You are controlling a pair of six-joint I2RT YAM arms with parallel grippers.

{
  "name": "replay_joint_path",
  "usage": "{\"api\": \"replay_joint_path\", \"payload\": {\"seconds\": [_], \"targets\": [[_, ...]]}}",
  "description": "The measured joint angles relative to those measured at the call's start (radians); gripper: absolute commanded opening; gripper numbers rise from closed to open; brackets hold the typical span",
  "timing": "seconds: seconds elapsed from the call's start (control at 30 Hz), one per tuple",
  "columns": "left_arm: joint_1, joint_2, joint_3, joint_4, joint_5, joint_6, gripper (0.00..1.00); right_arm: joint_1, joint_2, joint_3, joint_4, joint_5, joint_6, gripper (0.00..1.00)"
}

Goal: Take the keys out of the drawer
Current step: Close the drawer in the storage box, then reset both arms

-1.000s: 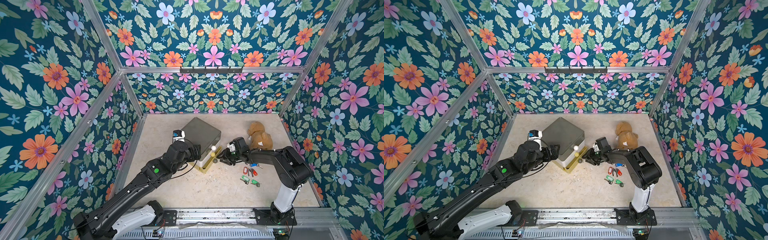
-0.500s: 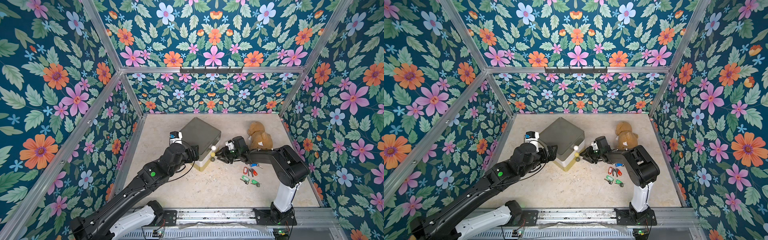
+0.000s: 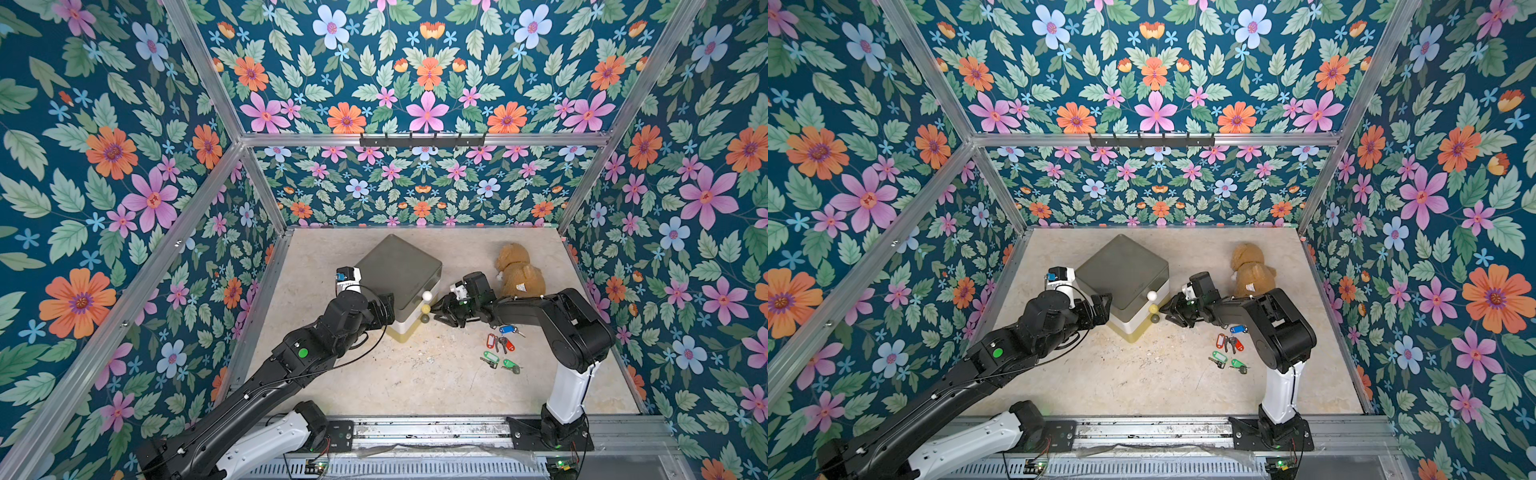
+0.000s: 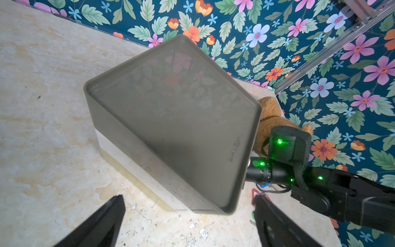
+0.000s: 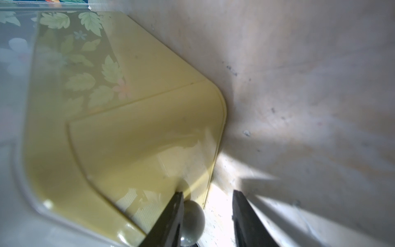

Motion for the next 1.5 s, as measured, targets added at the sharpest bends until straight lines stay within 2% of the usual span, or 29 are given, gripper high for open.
{"api": "replay_joint_path", "payload": {"seconds": [0.47,0.87,1.07,1.23,1.33,1.47,1.5], "targets": [[0.0,-0.013,-0.005,-0.021,-0.041,-0.002,0.99,-0.037,-0.128,0.016,-0.163,0.138,-0.087,0.44],[0.0,-0.001,-0.017,-0.02,-0.075,-0.018,0.99,-0.134,-0.33,-0.089,-0.266,0.175,-0.148,0.44],[0.002,-0.011,-0.066,-0.024,-0.139,-0.027,0.99,-0.253,-0.511,-0.059,-0.369,0.223,-0.281,0.46],[0.004,-0.074,-0.158,-0.012,-0.22,-0.048,0.99,-0.392,-0.664,-0.05,-0.438,0.261,-0.423,0.47],[0.004,-0.116,-0.224,0.002,-0.275,-0.052,0.99,-0.483,-0.769,-0.099,-0.419,0.304,-0.493,0.49],[0.006,-0.148,-0.272,0.026,-0.348,-0.043,0.99,-0.501,-0.863,-0.18,-0.324,0.373,-0.596,0.52],[0.007,-0.151,-0.282,0.038,-0.362,-0.032,0.99,-0.504,-0.875,-0.209,-0.282,0.397,-0.625,0.56]]}}
